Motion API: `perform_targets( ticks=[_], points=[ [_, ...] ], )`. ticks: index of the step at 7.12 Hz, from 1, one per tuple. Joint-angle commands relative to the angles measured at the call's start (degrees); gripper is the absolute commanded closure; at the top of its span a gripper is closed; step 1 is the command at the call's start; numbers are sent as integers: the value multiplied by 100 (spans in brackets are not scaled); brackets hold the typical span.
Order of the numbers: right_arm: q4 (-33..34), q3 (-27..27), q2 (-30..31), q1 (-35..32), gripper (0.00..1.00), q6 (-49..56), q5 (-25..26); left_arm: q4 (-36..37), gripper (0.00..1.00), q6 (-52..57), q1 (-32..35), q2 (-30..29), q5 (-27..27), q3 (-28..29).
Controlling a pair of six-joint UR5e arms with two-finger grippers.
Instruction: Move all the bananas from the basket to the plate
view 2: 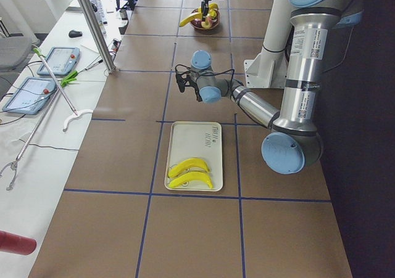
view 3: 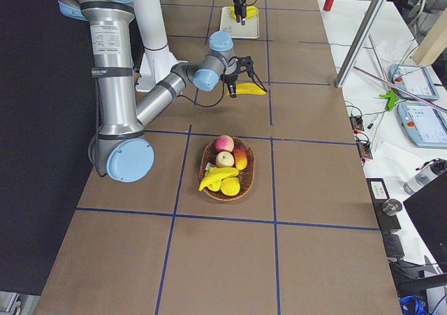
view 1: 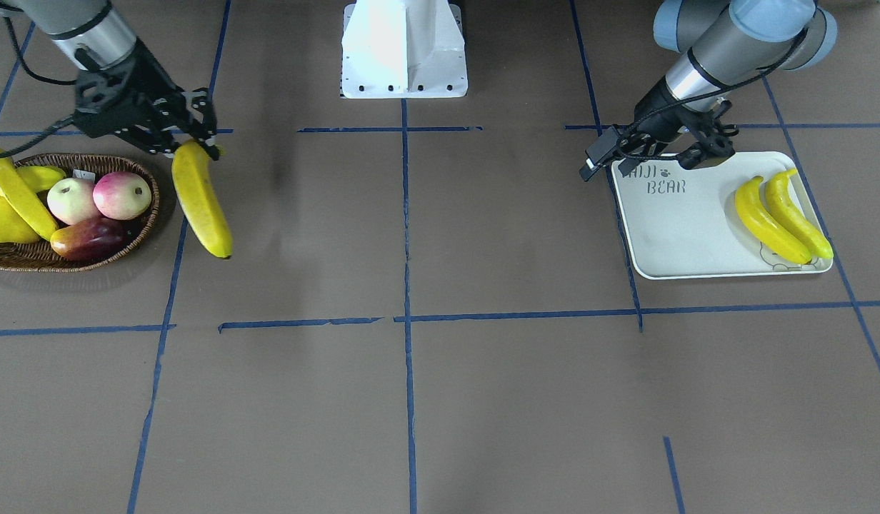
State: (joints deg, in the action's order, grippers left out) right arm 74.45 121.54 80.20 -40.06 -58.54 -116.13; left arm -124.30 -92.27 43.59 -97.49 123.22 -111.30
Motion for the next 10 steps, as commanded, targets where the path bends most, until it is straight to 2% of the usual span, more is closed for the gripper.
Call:
perform_targets(
  ticks=[1, 3, 5, 8, 10],
  points=[
    [8, -621, -1169, 401, 99, -342, 2, -24, 1, -963, -210, -697, 0, 108],
    [8, -780, -1741, 699, 100, -456, 37, -42, 1, -1912, -377, -1409, -43, 231],
    [-1, -1070, -2261, 937, 100, -720, 108, -51, 1, -2556, -386, -1833, -200, 276],
    [-10, -1071, -2386, 1123, 99, -720, 126, -42, 0, -3206, -606, -2228, -421, 494],
    [-18, -1062, -2474, 1271, 99, -799, 265, -42, 0, -3384, -745, -2318, -867, 583]
  ],
)
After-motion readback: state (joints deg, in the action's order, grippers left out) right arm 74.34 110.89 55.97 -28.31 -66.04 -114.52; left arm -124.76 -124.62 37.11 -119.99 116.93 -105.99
